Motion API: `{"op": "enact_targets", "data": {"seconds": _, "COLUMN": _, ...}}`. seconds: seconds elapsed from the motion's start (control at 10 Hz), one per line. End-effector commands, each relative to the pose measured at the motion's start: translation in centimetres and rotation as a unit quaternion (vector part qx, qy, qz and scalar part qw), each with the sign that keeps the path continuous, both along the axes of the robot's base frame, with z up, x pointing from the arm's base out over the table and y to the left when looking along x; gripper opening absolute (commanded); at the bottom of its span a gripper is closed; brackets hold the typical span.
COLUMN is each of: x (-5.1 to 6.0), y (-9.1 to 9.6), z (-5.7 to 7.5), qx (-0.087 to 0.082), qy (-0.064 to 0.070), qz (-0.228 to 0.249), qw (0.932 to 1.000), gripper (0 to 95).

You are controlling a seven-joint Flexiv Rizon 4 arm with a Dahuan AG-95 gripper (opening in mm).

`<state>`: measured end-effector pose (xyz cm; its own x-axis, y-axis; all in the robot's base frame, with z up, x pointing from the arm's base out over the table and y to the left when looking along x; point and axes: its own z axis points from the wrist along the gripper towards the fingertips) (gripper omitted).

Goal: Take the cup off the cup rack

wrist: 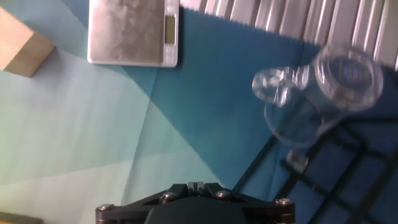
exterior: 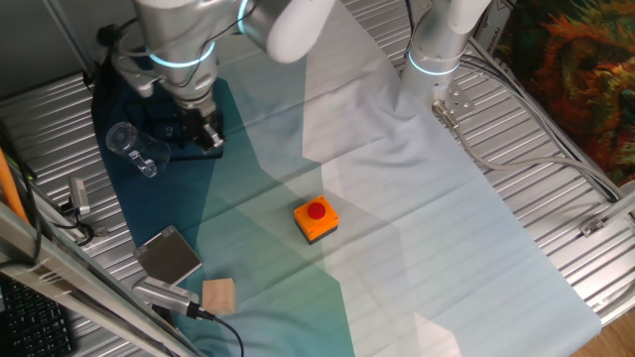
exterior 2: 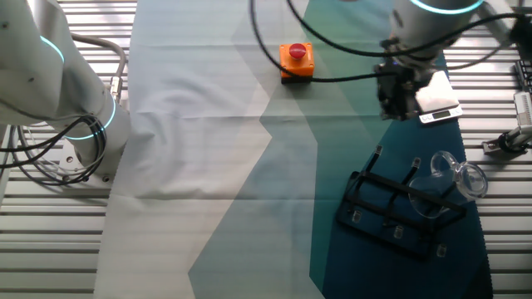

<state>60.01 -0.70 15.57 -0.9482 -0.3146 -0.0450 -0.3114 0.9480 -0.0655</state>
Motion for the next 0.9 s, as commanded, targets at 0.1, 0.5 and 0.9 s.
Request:
{"op": "enact_targets", "data": {"seconds": 0.1, "x": 0.9, "y": 0.0, "z": -0.3, "qx": -0.010, "qy": -0.001, "qz": 0.036, "qw": 0.9993, "gripper": 0.0}}
{"op": "enact_targets", "data": {"seconds": 0.5, "x": 3.2, "y": 0.0, "z": -1.2, "qx": -0.026, "qy": 0.009, "qz": 0.108, "qw": 0.9938, "gripper": 0.0}}
{"op": "enact_targets", "data": {"seconds": 0.9, "x": 3.6, "y": -1.0, "z": -2.3, "qx": -0.016, "qy": 0.023, "qz": 0.180, "qw": 0.9834, "gripper": 0.0}}
